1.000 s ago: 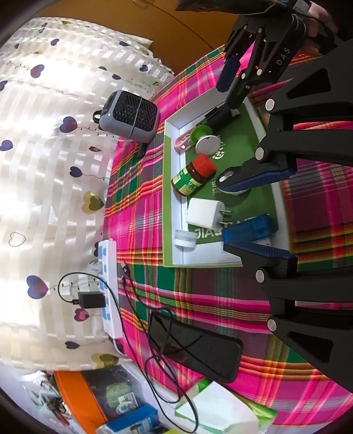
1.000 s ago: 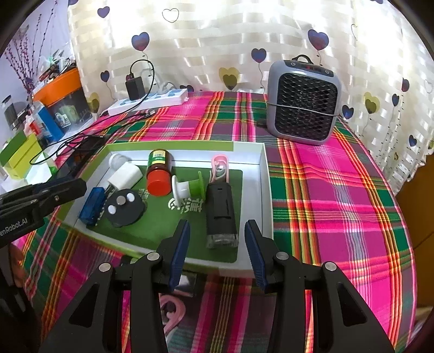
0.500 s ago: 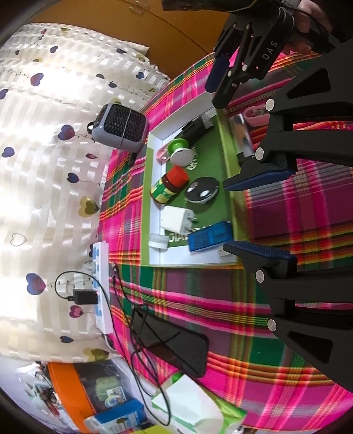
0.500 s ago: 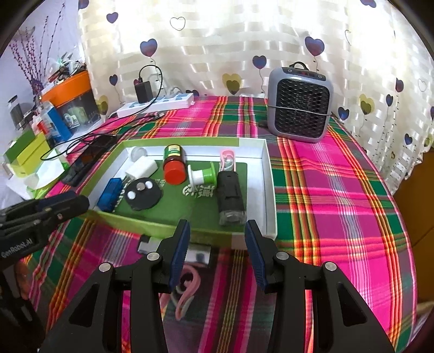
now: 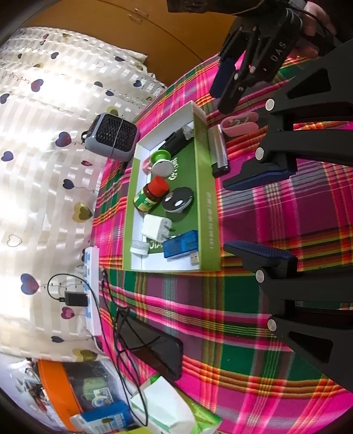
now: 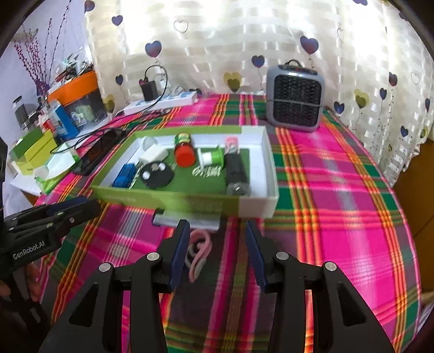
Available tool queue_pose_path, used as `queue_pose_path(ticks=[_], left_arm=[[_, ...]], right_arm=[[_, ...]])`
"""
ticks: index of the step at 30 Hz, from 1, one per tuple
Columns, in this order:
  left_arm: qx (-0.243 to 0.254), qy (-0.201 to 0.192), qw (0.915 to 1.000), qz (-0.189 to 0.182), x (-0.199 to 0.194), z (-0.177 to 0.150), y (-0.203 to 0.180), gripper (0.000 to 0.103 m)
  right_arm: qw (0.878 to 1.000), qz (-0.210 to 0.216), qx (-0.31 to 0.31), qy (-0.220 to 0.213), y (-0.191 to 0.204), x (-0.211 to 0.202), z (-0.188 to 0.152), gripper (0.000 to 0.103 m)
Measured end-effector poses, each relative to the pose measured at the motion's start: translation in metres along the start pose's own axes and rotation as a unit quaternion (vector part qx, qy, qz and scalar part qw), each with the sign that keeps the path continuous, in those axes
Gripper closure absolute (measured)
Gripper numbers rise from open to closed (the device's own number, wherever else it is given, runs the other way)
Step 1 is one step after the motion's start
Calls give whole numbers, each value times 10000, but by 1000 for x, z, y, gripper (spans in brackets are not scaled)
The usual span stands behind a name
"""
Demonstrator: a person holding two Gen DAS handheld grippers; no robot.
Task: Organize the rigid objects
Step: 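Close the right gripper on the pink clip while the left approaches the silver bar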
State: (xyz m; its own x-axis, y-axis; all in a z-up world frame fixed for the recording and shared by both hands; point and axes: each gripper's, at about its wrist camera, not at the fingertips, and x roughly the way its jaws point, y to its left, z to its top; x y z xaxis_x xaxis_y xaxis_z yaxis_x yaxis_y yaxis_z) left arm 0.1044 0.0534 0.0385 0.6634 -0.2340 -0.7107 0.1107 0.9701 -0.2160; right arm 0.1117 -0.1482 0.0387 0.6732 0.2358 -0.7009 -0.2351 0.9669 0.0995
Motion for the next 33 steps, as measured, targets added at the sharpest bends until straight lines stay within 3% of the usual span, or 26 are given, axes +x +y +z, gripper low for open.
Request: queue_pose_path(ticks=[8,24,29,33], left_arm=[[76,88,9998,-142,1,-5,-1,66],[519,533,9955,-590,27,7,-18,66],[689,631,9932,-694,36,11,-29,66],[779,715,9920,-686,43,13,-34,65]], right_arm=[[9998,54,-24,204,15,11,-7,60],[9983,-348,60,455,14,24,-15,60],[9981,-341,35,512,12,25,-16,76],[9982,-304,38,518,10,25,-17,78]])
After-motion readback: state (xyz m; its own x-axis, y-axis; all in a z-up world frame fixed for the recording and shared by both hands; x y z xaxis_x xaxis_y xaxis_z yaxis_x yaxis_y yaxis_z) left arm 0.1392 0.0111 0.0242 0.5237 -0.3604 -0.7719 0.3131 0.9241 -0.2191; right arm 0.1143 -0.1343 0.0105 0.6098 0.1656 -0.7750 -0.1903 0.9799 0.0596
